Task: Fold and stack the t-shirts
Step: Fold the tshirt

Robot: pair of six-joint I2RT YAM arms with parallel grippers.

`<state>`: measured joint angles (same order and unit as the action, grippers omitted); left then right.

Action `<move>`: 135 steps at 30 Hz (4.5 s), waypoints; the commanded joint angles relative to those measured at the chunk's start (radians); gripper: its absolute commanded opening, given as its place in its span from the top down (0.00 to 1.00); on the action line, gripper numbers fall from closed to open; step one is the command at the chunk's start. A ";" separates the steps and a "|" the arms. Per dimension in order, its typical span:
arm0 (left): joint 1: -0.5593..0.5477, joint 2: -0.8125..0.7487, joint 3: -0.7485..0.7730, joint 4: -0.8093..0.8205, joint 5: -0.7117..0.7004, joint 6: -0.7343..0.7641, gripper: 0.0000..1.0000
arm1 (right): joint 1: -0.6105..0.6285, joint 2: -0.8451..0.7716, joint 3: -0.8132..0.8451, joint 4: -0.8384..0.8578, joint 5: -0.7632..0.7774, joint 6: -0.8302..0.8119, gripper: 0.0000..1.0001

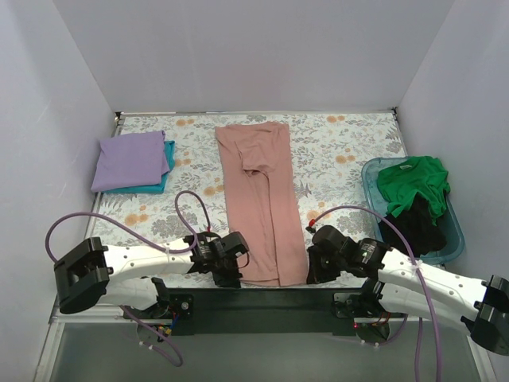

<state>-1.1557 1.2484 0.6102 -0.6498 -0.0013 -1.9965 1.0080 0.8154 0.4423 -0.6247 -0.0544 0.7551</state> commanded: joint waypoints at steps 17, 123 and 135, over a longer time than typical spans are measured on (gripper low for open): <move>-0.001 -0.136 -0.069 -0.024 0.000 -0.133 1.00 | -0.003 -0.025 0.018 -0.150 0.028 0.023 0.99; 0.619 0.106 -0.010 0.400 0.139 0.303 0.21 | -0.586 0.352 -0.083 0.910 -0.176 -0.183 0.09; 0.619 0.235 0.014 0.426 0.115 0.300 0.64 | -0.586 0.530 -0.073 0.985 -0.179 -0.149 0.48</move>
<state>-0.5331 1.4490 0.6239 -0.1989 0.1547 -1.7119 0.4210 1.3025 0.3592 0.3298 -0.2249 0.5961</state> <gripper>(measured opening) 0.386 0.528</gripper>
